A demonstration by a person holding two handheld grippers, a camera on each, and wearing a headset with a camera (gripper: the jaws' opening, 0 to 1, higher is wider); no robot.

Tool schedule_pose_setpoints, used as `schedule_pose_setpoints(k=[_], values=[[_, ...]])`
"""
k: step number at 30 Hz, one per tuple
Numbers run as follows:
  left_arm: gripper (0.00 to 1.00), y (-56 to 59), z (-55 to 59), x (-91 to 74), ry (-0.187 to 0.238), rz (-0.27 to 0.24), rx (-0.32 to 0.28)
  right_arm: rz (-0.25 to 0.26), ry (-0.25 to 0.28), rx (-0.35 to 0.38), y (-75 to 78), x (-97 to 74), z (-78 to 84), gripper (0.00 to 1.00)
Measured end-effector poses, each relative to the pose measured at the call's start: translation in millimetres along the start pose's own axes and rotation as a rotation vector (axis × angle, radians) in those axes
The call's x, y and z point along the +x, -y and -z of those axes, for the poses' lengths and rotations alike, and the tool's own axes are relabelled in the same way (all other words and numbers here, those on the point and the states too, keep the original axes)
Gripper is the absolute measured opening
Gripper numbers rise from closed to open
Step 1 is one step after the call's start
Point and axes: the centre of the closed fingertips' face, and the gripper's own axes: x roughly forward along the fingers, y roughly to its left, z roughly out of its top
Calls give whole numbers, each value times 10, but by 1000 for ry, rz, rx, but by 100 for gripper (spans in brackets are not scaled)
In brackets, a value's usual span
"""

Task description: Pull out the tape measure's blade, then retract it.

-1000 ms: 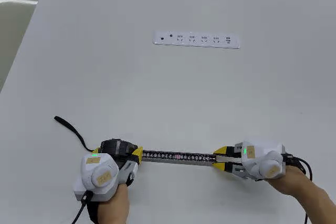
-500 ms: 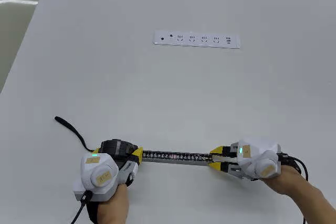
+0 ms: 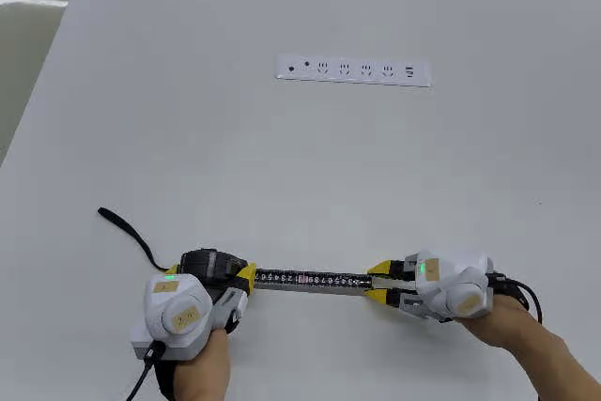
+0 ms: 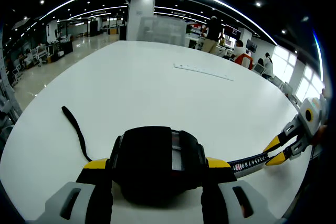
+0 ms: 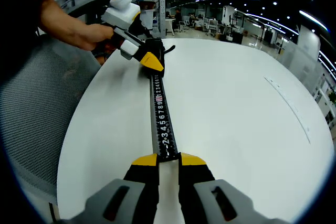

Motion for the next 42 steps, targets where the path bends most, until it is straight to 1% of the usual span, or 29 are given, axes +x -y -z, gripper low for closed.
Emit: schedule_pose_setpoints(k=[6,23,42], values=[[66,-1,3,0,0,2,-3,-3,4,-6,-10,64,-51,11],[66,1,10,-2,-3,6,-12,-9,16,-8,-13,167,-171,11],[66,1,6,-12,-6,9,-17,-14,29,-17,-43,351,-341,11]])
